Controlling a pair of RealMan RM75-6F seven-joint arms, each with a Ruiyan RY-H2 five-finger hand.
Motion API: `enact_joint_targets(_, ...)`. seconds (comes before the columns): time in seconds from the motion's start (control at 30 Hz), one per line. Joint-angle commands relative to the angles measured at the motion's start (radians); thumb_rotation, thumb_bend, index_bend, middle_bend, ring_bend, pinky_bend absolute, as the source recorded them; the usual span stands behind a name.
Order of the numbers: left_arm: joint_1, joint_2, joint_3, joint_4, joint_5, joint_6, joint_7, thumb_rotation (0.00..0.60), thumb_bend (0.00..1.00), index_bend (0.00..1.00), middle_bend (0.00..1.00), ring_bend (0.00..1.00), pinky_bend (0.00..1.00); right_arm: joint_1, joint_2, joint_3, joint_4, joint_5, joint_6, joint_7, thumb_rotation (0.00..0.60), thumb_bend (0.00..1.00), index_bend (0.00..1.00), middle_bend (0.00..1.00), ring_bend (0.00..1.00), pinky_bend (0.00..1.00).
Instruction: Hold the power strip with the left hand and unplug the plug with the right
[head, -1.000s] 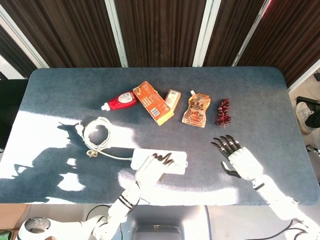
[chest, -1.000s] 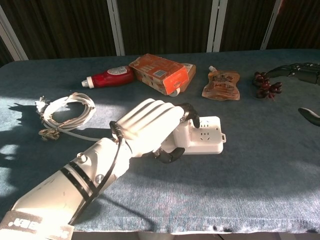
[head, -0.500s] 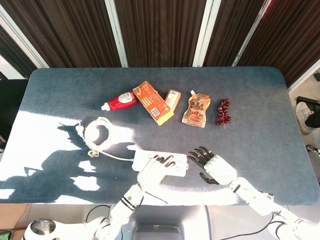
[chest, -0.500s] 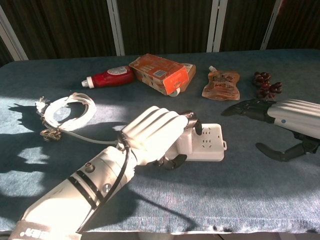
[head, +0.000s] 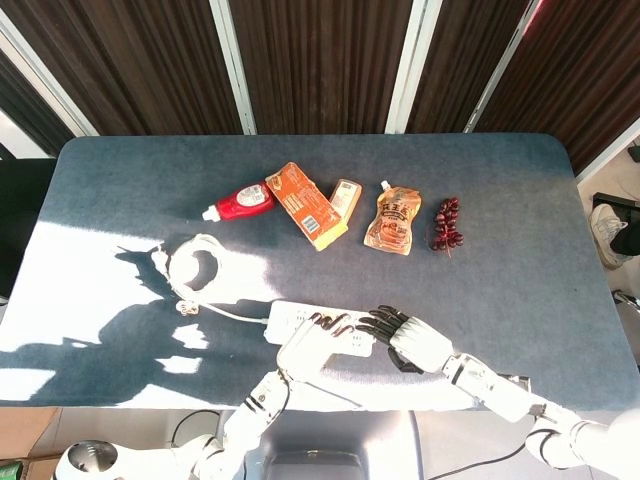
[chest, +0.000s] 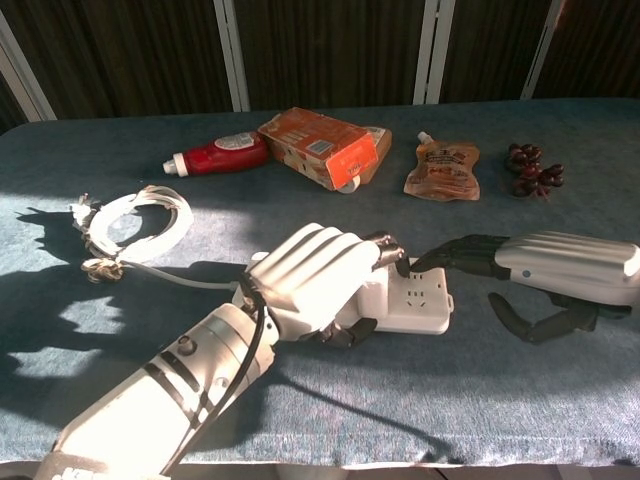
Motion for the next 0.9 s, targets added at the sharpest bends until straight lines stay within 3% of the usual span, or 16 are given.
enact_joint_targets(0.03,0.000,-0.001,-0.003,0.001,0.002,0.003,-0.007,0.600,0.46,0.29,0.37,0.36,0.40,0.013,-0.004,-0.014,0.000,-0.002,-0.017,0.004,0.600,0.95,0.18,0.17,0.02,0.08)
enact_joint_targets(0.9,0.001,0.015,0.004,-0.011,0.034,0.011,-0.083,0.600,0.46,0.33,0.41,0.41,0.46,0.066,0.002,-0.050,-0.067,0.072,-0.145,-0.088,0.600,0.97,0.17,0.17,0.02,0.08)
